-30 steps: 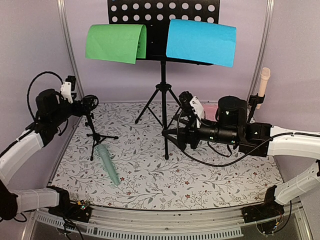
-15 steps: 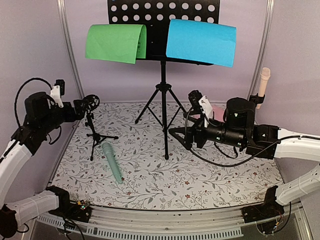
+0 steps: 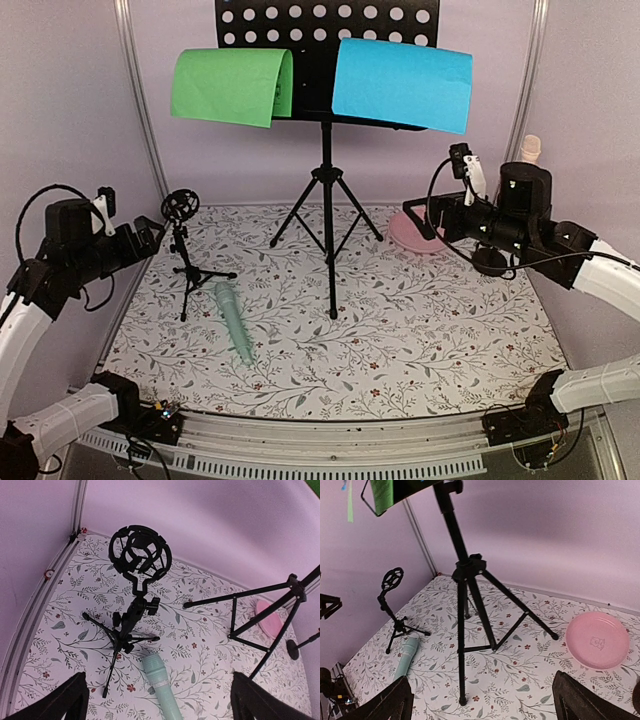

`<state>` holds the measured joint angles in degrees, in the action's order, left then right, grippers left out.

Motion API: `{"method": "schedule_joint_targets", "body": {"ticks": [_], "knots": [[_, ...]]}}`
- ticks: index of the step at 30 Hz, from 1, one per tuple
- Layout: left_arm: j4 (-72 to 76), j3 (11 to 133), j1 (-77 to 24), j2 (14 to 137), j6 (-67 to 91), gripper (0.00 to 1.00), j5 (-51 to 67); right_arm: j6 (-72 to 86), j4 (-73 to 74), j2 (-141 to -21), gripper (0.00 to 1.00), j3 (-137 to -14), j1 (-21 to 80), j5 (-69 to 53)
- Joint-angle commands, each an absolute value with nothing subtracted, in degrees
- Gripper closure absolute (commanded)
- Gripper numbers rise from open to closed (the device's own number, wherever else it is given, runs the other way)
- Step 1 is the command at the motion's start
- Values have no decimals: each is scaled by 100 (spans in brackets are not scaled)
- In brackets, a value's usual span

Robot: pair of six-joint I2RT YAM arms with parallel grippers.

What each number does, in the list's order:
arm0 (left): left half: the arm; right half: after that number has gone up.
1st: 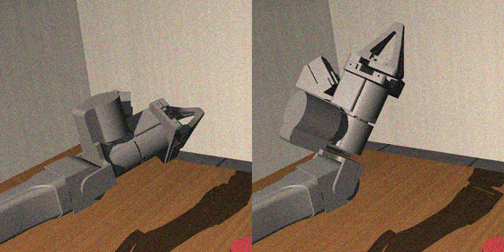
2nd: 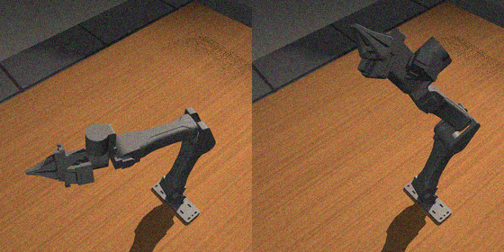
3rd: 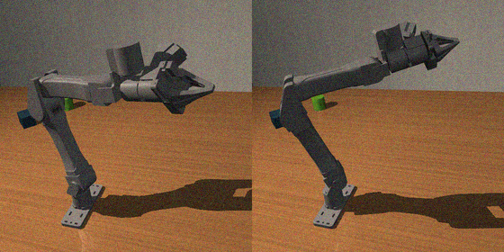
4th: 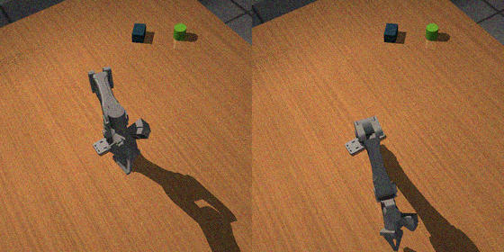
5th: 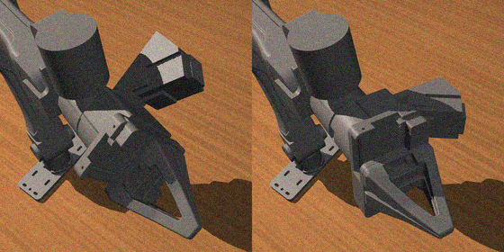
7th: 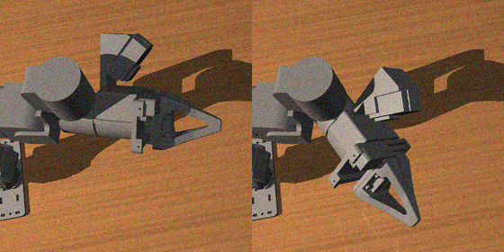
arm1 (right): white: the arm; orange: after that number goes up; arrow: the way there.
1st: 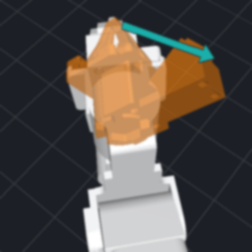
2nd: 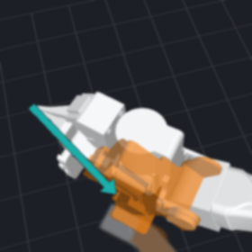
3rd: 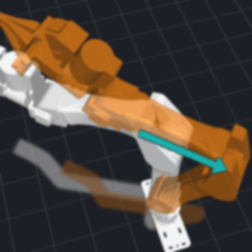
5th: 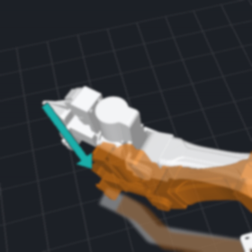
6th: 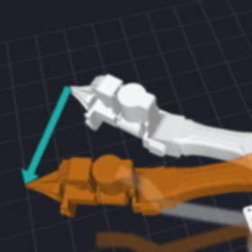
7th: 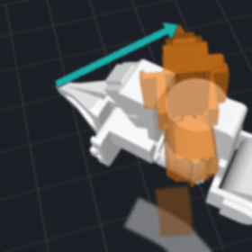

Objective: Pack up the instrument practice props

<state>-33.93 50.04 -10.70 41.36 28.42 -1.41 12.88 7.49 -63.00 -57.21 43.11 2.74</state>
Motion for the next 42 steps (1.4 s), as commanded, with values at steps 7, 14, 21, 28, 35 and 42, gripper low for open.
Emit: {"method": "schedule_joint_targets", "body": {"ticks": [7,14,21,28,35,42], "knots": [[-3810,4623,-1116,3544,2809,1,-411,1416,2090,-5994,1,-6232,2480,724],[-3878,4304,-1114,3156,2880,1,-453,1891,2336,-6076,1,-5980,1091,299],[-3665,4042,-1116,2936,2959,1,-677,2479,2272,-6255,1,-5689,-22,-76],[-3674,4034,-1091,3090,2992,1,-583,2541,2030,-6575,1,-5457,-243,79],[-3641,4003,-845,3037,2896,1,-449,2450,-203,-6662,9,-4126,-246,-297],[-3536,3934,-630,2799,2850,1,-354,2065,-2343,-7194,17,-3277,-265,-200]]}}
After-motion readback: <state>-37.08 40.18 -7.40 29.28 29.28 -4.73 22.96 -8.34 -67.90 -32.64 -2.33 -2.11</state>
